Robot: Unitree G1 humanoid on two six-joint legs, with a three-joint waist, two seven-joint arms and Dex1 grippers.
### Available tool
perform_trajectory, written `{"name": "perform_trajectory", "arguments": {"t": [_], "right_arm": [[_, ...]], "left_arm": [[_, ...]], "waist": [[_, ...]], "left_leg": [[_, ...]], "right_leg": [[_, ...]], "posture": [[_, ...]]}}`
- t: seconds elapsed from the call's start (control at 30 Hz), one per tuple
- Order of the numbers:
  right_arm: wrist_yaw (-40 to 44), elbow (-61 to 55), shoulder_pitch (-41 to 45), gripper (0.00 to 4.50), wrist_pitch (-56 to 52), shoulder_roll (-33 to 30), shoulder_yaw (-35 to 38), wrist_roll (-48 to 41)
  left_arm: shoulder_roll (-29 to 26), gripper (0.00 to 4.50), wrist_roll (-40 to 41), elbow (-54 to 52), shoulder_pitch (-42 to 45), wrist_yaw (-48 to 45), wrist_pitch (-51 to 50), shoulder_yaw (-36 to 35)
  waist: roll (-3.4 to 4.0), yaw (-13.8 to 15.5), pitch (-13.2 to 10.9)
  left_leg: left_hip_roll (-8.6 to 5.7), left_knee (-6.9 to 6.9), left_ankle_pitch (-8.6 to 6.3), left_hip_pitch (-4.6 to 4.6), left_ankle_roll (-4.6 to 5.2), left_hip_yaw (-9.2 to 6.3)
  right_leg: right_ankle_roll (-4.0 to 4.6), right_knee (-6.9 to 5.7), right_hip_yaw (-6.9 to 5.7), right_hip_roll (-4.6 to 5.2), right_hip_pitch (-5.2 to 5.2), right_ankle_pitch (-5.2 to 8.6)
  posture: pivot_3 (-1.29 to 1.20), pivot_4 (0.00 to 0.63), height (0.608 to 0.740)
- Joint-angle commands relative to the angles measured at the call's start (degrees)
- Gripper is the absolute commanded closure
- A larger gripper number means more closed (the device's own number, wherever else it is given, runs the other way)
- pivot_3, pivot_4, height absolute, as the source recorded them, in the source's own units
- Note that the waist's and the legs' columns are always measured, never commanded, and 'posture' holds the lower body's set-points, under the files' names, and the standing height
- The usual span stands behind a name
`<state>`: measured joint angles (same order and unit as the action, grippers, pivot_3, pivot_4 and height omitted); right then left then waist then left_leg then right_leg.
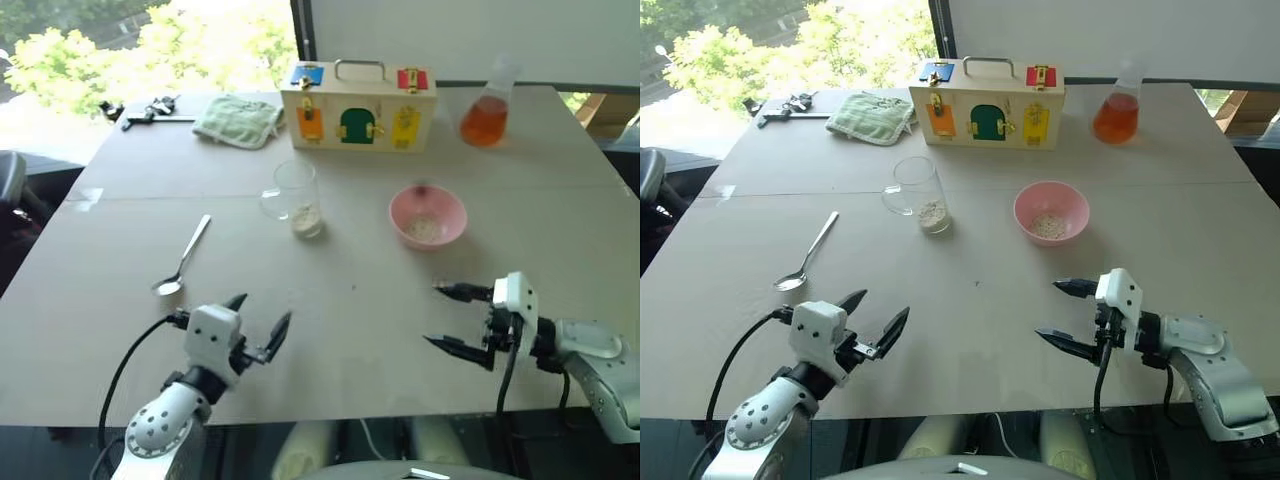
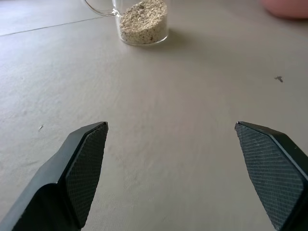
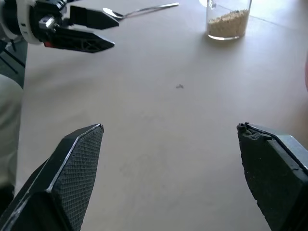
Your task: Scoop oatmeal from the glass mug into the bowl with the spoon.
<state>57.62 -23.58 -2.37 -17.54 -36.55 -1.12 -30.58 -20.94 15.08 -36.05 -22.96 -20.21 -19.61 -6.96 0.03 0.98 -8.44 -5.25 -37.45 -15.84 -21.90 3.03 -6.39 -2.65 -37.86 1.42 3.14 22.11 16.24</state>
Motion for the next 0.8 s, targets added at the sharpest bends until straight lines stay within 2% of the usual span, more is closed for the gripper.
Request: {"name": "perform_trajectory", "arguments": {"t": [0.03,0.23,0.37,0.5,0.8], "right_arm": [[-2.1,-5.3,2.5,0.00,-3.3,0.7,-0.8,-2.7],[-4.7,-8.5,7.0,0.00,-6.6,1.8,-1.5,-4.1],[-5.7,-8.6,8.3,0.00,-7.5,1.9,-1.4,-4.1],[-6.0,-8.8,7.7,0.00,-7.1,1.8,-1.7,-3.4],[-7.4,-9.7,7.2,0.00,-7.3,1.4,-1.4,-3.2]], "left_arm": [[-2.8,0.08,-0.6,-2.5,5.3,3.0,-6.5,-3.8],[-7.3,0.08,-4.5,0.9,16.2,8.8,-17.9,-9.2],[-10.7,0.08,-7.2,7.1,21.1,10.2,-21.0,-12.2],[-13.2,0.08,-9.0,13.0,24.1,10.0,-23.0,-11.9],[-12.7,0.08,-6.2,27.8,30.2,7.5,-24.5,-14.0]], "waist": [[-0.02,0.0,0.0],[-0.07,-0.1,0.0],[-0.11,-0.1,0.0],[-0.13,-0.1,-0.1],[-0.19,-0.2,-0.1]], "left_leg": [[0.00,-0.01,0.01,0.00,-0.01,-0.01],[-0.04,-0.01,0.17,0.03,-0.28,-0.03],[-0.04,0.01,0.17,0.03,-0.29,-0.03],[-0.04,0.02,0.18,0.02,-0.29,-0.04],[-0.05,0.02,0.19,-0.01,-0.32,-0.04]], "right_leg": [[0.00,-0.01,-0.01,0.00,0.00,0.00],[0.00,-0.04,0.00,-0.03,0.02,-0.01],[0.00,-0.06,0.00,-0.04,0.05,-0.01],[0.00,-0.06,0.00,-0.03,0.09,-0.01],[0.01,-0.13,0.02,-0.02,0.20,-0.02]], "posture": [[0.00,0.150,0.740],[0.00,0.150,0.740],[0.00,0.150,0.740],[0.00,0.150,0.740],[0.00,0.150,0.740]]}}
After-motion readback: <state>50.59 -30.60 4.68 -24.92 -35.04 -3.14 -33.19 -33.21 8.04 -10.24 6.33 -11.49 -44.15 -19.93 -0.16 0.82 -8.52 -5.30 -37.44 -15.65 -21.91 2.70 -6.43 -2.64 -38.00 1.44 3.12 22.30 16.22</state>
